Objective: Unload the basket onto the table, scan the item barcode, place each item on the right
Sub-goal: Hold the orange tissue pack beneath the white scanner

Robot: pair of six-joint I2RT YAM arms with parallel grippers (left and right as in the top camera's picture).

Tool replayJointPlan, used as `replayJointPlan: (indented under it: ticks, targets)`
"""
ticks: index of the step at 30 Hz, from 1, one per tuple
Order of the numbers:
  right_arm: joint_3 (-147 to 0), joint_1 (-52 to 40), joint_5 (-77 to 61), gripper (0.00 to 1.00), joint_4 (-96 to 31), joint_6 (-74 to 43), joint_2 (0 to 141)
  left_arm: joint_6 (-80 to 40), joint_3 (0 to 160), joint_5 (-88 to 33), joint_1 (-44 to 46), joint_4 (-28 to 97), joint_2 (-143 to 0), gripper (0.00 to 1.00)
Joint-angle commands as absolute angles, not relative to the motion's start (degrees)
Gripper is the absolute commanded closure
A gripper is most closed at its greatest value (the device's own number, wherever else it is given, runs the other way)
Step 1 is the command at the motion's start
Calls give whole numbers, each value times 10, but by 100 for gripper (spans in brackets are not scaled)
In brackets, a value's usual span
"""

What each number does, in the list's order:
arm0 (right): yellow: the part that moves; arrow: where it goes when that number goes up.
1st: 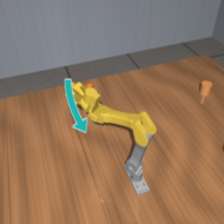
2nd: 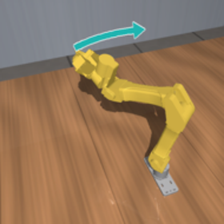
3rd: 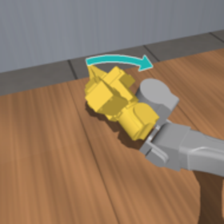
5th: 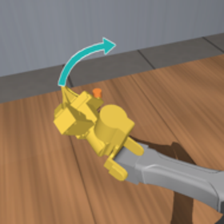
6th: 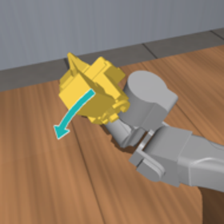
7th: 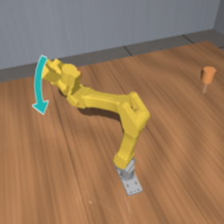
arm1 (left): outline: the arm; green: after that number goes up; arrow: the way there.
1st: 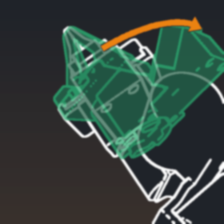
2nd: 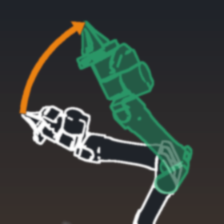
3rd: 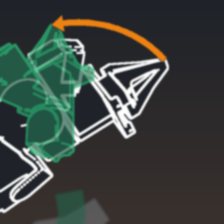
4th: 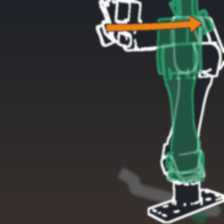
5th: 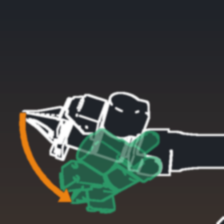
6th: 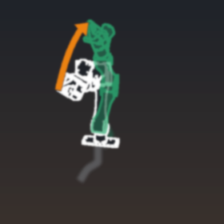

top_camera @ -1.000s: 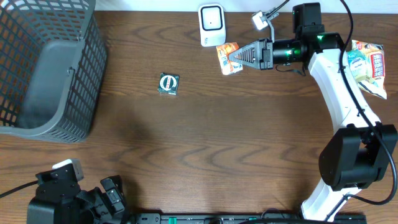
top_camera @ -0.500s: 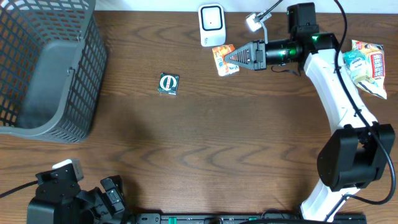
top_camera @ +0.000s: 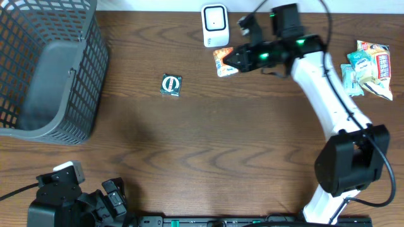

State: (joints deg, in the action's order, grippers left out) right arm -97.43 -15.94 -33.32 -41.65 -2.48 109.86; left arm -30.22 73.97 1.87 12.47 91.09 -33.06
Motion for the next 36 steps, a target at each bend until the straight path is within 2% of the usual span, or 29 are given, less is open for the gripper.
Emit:
replayJointPlan:
  ticks: [1, 8, 16, 20, 24, 30, 36]
  targets:
    - [-975, -196, -128, 99, -389, -4, 1096, -307, 741, 24, 123, 910, -331, 2]
    - [-991, -220, 8, 99, -314, 41, 1119, -307, 741, 24, 123, 910, -331, 2]
    - [-1185, -214, 63, 99, -317, 97, 1266, -307, 741, 24, 123, 910, -331, 2]
    - [-1280, -221, 124, 99, -286, 192, 1341, -307, 741, 24, 123, 910, -331, 2]
    - [-1305, -238, 225, 99, -209, 319, 1389, -307, 741, 24, 123, 910, -331, 2]
    - [-1305, -252, 217, 99, -154, 485, 1427, -307, 741, 24, 123, 910, -331, 2]
    - [-1304, -252, 181, 99, -150, 485, 1432, -307, 741, 24, 123, 910, -331, 2]
